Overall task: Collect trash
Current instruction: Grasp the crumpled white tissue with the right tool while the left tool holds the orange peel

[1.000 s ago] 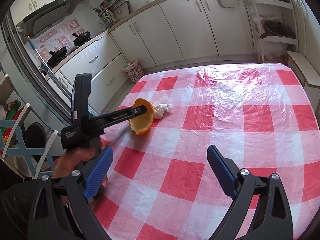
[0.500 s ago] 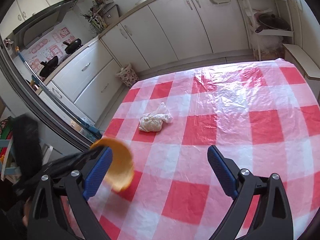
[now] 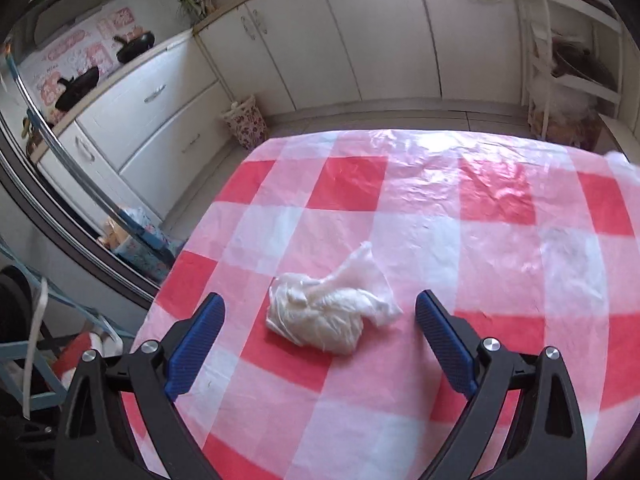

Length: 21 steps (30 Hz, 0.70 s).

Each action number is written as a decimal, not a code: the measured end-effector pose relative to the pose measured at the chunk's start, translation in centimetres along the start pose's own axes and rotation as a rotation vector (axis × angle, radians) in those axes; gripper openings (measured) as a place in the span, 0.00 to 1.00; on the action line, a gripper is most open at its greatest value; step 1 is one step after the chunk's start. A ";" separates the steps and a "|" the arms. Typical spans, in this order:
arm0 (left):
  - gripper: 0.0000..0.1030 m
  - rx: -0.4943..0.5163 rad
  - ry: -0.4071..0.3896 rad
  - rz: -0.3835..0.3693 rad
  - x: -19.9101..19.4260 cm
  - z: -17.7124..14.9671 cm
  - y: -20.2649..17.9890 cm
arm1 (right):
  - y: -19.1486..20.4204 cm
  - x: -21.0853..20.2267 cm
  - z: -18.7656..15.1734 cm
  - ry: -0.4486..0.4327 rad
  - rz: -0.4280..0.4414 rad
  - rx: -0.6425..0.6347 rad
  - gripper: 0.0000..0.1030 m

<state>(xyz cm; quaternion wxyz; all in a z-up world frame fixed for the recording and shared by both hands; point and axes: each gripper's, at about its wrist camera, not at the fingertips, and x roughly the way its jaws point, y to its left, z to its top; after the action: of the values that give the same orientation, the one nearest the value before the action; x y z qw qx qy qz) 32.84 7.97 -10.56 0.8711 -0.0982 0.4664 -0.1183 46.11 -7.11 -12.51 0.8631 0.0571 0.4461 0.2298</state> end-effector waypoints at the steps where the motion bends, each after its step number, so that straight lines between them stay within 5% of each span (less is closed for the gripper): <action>1: 0.09 0.009 0.003 -0.002 0.0 0.0 -0.2 | 0.3 0.2 0.0 0.011 -0.009 -0.025 0.90; 3: 0.09 0.025 0.003 -0.004 -0.2 0.0 -0.7 | 1.2 0.3 -0.2 0.036 -0.029 -0.090 0.87; 5: 0.09 0.037 -0.002 -0.004 -0.4 0.2 -1.1 | 1.9 0.0 -1.0 0.053 -0.067 -0.160 0.72; 9: 0.09 0.051 -0.016 -0.012 -0.9 0.0 -1.8 | 1.1 -1.9 -2.4 0.095 -0.003 -0.143 0.16; 19: 0.09 0.021 -0.037 -0.038 -2.1 -2.1 -3.0 | -0.6 -12.1 -6.9 0.013 0.061 -0.098 0.14; 20: 0.09 0.024 -0.041 -0.036 -2.4 -2.4 -3.2 | -0.4 -12.4 -7.2 0.017 0.083 -0.101 0.18; 21: 0.09 0.024 -0.043 -0.040 -2.5 -2.5 -3.2 | 0.0 -12.2 -7.2 0.024 0.094 -0.104 0.46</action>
<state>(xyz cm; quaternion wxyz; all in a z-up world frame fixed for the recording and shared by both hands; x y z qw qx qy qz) 29.01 5.49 -9.00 0.8794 -0.0995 0.4442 -0.1394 34.34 -13.40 -7.68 0.8477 0.0304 0.4408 0.2935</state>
